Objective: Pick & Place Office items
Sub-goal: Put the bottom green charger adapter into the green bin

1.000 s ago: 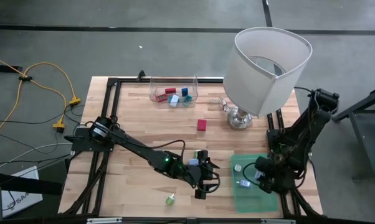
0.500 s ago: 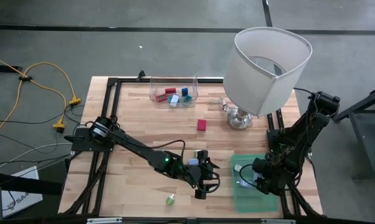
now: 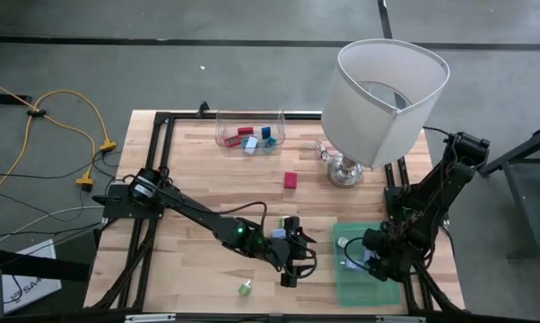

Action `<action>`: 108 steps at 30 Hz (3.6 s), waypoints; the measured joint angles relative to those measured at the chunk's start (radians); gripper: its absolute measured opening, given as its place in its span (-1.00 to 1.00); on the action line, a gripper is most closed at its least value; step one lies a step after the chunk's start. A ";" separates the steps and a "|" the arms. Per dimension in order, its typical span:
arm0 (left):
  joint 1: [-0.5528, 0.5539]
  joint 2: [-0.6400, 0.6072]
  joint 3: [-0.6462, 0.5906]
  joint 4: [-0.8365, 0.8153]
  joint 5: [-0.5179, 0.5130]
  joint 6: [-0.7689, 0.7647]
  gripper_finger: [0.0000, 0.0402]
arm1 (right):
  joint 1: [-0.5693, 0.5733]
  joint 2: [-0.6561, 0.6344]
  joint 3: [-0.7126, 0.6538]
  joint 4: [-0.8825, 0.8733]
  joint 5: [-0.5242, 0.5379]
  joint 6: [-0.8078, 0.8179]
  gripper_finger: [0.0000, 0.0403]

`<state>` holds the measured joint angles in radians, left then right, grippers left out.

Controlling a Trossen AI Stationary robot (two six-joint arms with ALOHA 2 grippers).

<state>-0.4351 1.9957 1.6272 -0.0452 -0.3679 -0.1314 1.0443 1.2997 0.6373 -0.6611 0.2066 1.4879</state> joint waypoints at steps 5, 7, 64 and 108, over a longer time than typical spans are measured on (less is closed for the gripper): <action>0.000 0.000 0.000 0.000 0.000 0.000 0.49 | 0.000 -0.004 0.000 0.001 -0.002 0.000 0.30; 0.000 0.000 0.000 0.000 0.001 0.000 0.49 | 0.000 -0.011 0.000 0.000 -0.005 -0.007 0.30; 0.005 -0.001 0.000 -0.073 -0.030 -0.024 0.49 | -0.229 -0.403 0.001 0.380 -0.119 -0.556 0.29; -0.032 -0.095 0.000 -0.410 -0.050 -0.171 0.49 | -0.229 -0.402 0.001 0.382 -0.052 -0.629 0.30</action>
<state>-0.4669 1.9007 1.6268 -0.4557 -0.4177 -0.3021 0.8154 0.8982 0.6384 -0.2794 0.1543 0.8593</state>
